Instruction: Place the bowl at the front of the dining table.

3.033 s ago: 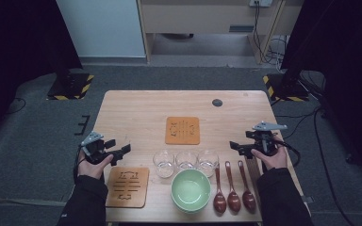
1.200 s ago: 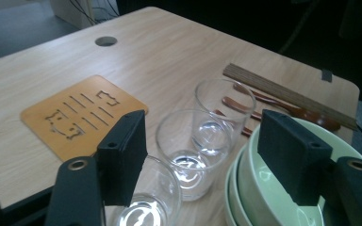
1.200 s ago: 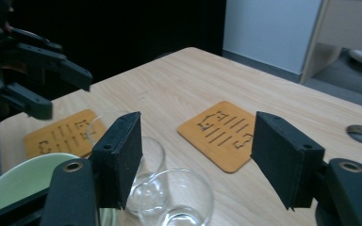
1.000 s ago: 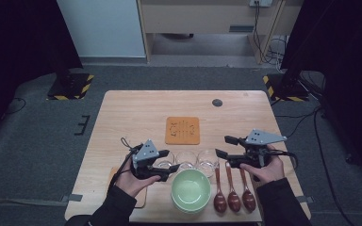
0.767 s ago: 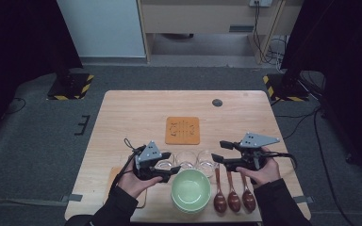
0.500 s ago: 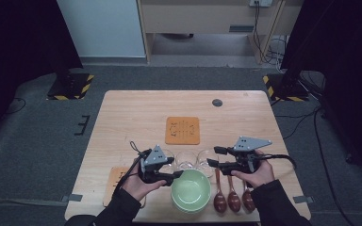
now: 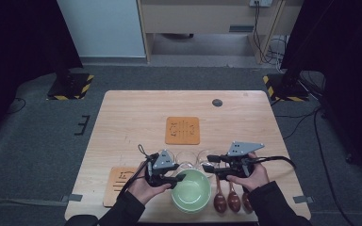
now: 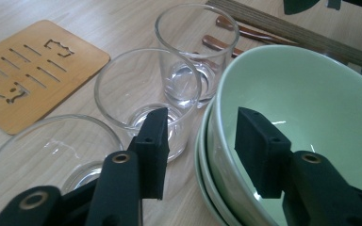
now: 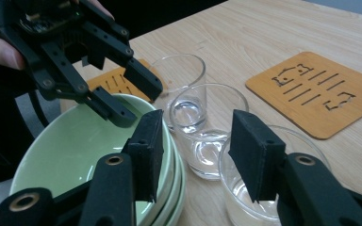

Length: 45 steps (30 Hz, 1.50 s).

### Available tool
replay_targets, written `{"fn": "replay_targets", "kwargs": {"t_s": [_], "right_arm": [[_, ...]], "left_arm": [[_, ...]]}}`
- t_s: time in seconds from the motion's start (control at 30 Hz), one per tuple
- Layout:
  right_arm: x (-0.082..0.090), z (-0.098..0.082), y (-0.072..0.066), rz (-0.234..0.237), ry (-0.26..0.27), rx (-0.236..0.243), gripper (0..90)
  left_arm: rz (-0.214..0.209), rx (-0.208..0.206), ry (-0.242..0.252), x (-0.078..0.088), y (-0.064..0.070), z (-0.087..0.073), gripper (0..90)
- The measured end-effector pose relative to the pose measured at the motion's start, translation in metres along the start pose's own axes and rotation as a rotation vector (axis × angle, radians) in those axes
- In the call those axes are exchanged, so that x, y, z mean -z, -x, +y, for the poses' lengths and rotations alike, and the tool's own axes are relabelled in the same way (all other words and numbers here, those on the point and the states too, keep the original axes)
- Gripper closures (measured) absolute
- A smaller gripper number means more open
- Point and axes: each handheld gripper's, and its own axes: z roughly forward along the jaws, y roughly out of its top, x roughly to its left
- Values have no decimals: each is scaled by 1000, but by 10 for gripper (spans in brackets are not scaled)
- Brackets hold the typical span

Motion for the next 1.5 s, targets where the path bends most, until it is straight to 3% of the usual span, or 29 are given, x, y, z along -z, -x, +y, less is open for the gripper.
{"fn": "replay_targets", "kwargs": {"t_s": [0.13,0.53,0.77,0.93,1.0,1.2,1.5], "right_arm": [[-1,0,-1,6,-8,3,564],[-4,-2,-1,5,-29,10,572],[-4,-3,-1,4,-34,14,571],[-5,-3,-1,6,-36,13,572],[-5,-3,-1,7,-34,12,573],[-5,-3,-2,15,-33,10,575],[-10,-5,-6,73,-45,-1,661]], "left_arm": [[4,-2,-25,-3,1,-1,601],[2,0,-39,-5,5,1,760],[15,9,-11,-1,7,4,830],[35,-8,-14,-1,9,5,839],[33,8,-1,0,10,6,842],[43,-17,20,2,12,8,846],[67,-50,32,4,17,9,847]]}}
